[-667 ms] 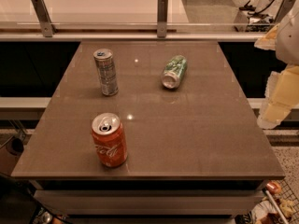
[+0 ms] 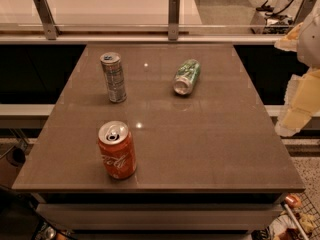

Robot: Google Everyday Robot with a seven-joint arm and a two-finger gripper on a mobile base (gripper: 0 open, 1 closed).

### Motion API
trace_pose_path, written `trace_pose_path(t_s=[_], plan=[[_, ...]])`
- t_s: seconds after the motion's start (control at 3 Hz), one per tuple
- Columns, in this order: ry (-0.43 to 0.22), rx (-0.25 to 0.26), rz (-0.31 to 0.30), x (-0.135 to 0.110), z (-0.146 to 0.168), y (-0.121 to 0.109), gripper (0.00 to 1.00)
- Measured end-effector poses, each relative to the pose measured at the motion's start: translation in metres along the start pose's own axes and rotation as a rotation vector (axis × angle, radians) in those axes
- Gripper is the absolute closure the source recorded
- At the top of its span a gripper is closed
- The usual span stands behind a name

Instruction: Place green can upright

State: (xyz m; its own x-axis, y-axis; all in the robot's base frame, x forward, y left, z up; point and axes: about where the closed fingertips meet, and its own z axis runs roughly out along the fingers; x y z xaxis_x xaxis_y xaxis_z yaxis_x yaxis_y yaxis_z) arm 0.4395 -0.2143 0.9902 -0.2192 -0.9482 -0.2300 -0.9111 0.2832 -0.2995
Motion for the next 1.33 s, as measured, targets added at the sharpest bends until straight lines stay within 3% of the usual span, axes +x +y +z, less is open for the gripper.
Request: trace_pose_path(t_s=[0.33, 0.67, 1.33], plan=[[-0.032, 0.03, 0.051, -0.006, -0.004, -0.007, 0.0], [-0.095, 0.022, 0.16, -0.02, -0.003, -0.015, 0.0], [-0.191, 0.029, 0.445, -0.058, 0.014, -0.037, 0.0]])
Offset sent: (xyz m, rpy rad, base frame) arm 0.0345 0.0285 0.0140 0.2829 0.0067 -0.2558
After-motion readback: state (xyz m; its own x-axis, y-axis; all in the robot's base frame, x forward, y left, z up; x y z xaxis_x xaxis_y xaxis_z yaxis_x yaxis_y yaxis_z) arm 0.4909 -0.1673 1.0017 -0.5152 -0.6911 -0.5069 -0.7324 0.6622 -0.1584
